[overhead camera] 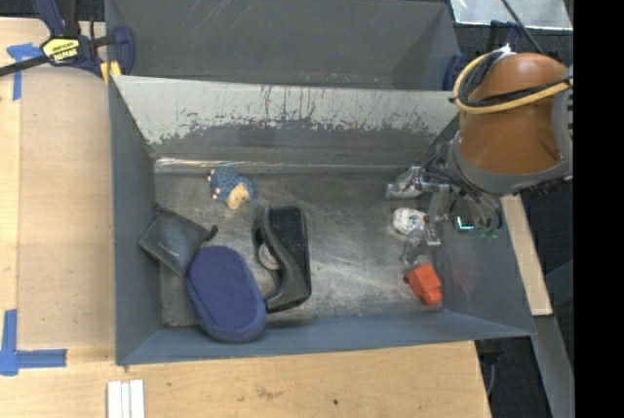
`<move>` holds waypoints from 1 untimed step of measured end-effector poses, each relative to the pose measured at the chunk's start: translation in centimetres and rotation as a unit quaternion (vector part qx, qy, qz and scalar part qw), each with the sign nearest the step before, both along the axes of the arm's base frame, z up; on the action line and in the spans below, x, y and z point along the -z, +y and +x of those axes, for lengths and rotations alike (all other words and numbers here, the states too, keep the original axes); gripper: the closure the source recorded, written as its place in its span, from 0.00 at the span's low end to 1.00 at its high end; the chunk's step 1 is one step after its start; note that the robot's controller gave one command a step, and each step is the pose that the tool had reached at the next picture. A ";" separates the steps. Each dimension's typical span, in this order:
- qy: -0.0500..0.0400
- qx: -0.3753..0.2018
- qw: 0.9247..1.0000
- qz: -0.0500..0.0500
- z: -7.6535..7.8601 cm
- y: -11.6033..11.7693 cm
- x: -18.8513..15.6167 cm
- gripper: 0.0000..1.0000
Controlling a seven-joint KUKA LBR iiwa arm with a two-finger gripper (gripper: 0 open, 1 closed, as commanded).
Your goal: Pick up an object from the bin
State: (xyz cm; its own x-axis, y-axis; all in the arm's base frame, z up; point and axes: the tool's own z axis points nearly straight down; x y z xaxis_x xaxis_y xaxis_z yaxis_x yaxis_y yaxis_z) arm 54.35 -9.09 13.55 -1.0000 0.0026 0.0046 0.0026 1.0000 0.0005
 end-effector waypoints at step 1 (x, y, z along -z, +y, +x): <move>-0.007 -0.035 0.999 -0.002 -0.4 3.8 6.4 0.00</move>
Offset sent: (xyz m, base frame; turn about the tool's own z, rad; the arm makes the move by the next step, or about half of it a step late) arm -0.0070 0.0389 -0.0655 -0.0706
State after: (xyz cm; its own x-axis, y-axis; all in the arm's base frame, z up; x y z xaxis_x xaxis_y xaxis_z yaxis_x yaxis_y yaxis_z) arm 53.94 -5.28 7.19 -0.9977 -0.0677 -0.0096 -0.0677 0.9977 -0.0034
